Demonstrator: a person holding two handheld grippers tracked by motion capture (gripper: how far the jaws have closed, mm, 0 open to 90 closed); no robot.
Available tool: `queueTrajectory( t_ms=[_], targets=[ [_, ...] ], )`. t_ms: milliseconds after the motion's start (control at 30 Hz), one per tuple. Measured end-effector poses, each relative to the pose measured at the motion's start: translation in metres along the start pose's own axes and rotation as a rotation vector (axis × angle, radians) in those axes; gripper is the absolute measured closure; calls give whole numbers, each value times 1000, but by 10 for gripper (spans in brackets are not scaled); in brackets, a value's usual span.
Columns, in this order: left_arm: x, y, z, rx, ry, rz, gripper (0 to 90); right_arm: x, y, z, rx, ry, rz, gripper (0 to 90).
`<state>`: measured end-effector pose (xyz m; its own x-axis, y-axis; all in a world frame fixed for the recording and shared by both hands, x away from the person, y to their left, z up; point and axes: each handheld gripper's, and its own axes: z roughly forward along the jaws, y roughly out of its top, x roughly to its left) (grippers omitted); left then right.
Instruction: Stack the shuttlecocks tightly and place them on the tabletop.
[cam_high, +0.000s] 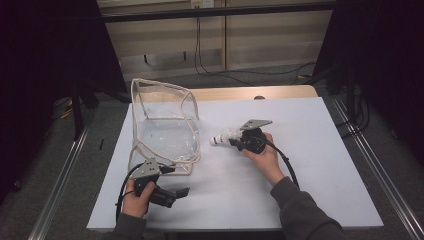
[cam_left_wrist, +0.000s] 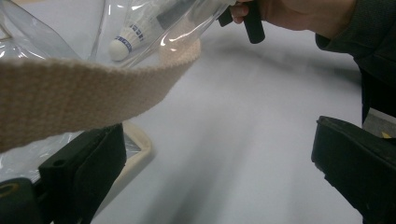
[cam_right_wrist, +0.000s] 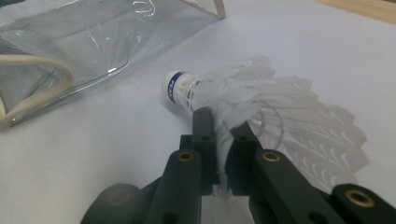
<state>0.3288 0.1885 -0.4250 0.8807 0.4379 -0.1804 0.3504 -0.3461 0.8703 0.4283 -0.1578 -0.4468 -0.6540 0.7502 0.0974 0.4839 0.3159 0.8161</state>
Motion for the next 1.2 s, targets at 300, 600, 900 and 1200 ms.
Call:
queueTrajectory(
  t_ms=[300,600,900,1200],
  targets=[
    [0,0,0,-2,-2,1,33,0,0,-4,5,24,23,879],
    [0,0,-1,0,1,1,33,0,2,-9,1,52,48,881],
    [0,1,-2,1,2,0,33,5,6,-16,-11,86,52,880],
    [0,1,-2,-2,3,5,33,7,10,-23,-15,106,53,880]
  ],
)
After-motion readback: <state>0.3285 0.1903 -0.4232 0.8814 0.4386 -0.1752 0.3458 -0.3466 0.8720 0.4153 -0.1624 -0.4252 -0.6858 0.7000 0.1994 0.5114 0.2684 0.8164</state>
